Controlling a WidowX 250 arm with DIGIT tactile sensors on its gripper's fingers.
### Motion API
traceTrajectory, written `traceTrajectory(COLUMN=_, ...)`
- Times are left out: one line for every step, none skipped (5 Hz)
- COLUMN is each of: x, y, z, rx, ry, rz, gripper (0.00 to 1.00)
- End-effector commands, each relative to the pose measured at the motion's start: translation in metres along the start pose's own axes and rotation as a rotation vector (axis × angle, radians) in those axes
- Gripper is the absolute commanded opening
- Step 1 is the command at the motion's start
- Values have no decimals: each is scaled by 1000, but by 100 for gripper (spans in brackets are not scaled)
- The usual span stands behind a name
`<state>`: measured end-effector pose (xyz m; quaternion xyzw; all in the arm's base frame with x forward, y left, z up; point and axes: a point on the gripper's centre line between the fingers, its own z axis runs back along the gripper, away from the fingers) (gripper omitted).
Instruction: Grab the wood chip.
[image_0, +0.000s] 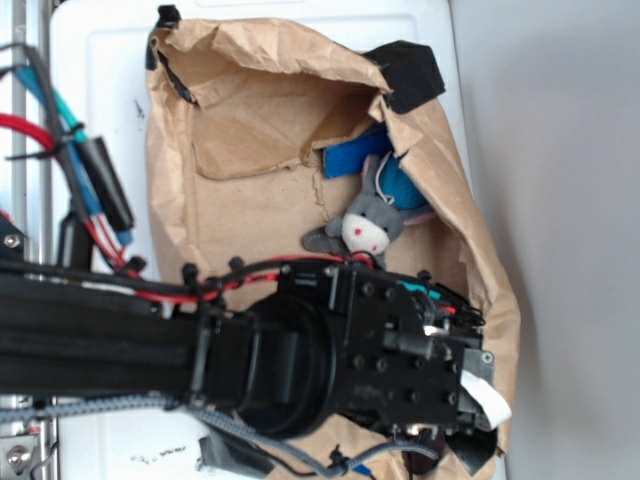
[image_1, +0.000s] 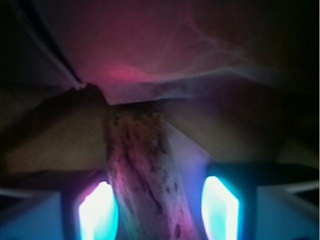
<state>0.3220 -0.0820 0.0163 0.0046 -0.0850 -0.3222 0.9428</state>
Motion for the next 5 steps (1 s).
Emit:
traceTrajectory(x=-29, y=22, z=68, rx=-81, ry=-141, rz=86, gripper=0)
traceTrajectory(x=-51, y=39, z=101, rx=-140, ry=-167, rz=138, gripper=0)
traceTrajectory(x=-65, y=43, z=119, rx=-167, ry=-169, rz=191, gripper=0)
traceTrajectory(x=-75, y=38, z=139, rx=-81, ry=15, rz=303, gripper=0)
traceTrajectory(x=-73, y=38, z=142, rx=5, ry=39, rz=374, gripper=0)
